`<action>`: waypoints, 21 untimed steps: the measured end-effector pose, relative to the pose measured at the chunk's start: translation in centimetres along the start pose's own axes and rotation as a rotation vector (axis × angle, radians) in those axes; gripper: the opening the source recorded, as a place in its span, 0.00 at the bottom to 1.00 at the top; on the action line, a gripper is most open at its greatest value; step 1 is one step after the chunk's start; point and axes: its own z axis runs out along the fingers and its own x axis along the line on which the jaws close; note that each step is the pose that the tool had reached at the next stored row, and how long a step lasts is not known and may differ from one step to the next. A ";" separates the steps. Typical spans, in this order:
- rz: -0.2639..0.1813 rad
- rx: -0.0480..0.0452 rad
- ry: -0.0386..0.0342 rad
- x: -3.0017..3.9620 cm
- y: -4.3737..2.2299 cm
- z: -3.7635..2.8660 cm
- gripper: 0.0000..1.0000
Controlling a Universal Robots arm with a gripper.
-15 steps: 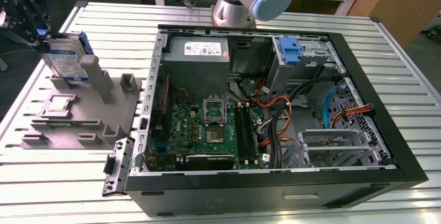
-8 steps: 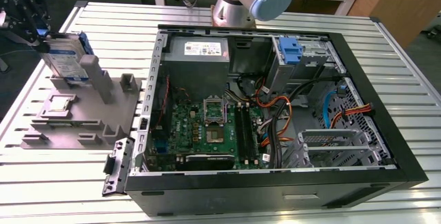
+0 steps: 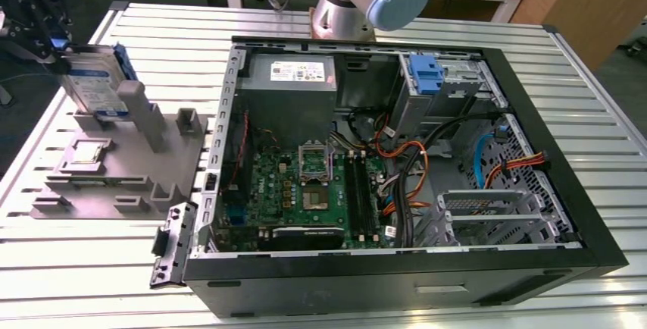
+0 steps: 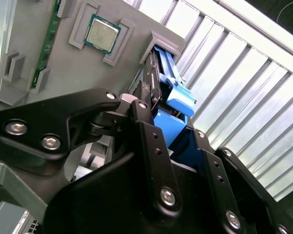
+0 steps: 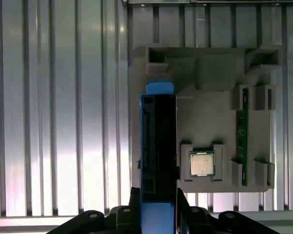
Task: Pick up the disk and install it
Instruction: 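Pick up the disk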
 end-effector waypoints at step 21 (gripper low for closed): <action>0.000 -0.0001 0.0001 -0.01 0.00 -1.05 0.37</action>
